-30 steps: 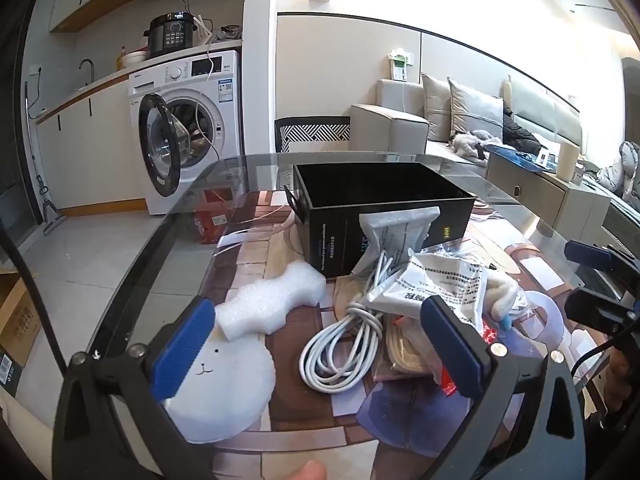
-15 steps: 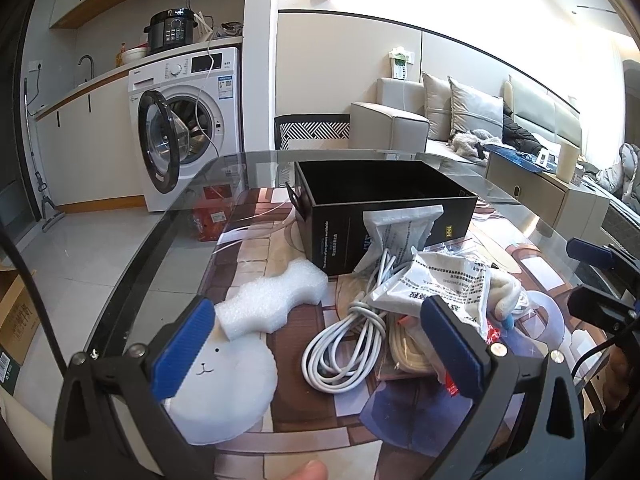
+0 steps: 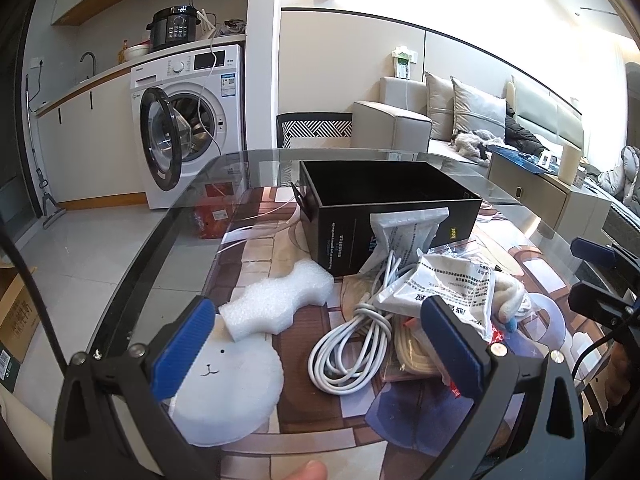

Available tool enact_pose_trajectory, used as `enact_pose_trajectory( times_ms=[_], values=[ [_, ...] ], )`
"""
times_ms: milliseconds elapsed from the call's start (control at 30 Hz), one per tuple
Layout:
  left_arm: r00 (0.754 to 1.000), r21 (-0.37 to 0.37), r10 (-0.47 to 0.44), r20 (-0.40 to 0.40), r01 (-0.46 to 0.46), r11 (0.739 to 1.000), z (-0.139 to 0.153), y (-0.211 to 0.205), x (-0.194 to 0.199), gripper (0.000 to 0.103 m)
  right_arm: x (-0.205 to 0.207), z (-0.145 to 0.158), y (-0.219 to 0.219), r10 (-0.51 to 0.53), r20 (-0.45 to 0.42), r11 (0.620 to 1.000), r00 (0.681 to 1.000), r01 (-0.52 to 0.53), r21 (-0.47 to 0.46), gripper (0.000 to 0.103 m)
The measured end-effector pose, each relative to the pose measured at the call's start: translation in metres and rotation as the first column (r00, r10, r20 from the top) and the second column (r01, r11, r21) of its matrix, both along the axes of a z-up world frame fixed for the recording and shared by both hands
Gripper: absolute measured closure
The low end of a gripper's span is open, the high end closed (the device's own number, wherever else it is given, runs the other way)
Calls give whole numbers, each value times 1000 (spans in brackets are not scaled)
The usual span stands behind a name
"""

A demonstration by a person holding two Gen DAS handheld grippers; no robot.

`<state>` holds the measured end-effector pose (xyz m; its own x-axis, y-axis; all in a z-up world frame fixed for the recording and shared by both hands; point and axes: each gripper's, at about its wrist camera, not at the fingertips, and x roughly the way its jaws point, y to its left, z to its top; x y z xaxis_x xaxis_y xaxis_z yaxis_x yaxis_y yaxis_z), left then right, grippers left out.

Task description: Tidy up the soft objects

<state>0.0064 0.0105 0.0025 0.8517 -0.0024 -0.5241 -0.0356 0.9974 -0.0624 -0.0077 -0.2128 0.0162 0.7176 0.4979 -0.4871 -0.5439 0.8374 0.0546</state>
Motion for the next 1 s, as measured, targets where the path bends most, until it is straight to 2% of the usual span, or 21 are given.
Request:
enact_pose_trajectory(
  times_ms=[1000],
  values=[
    [1000,5,-8,19,8,1000,6,2,-1,0,7,-1,-8,-25,-4,999,1000,25,-20,0]
  ],
)
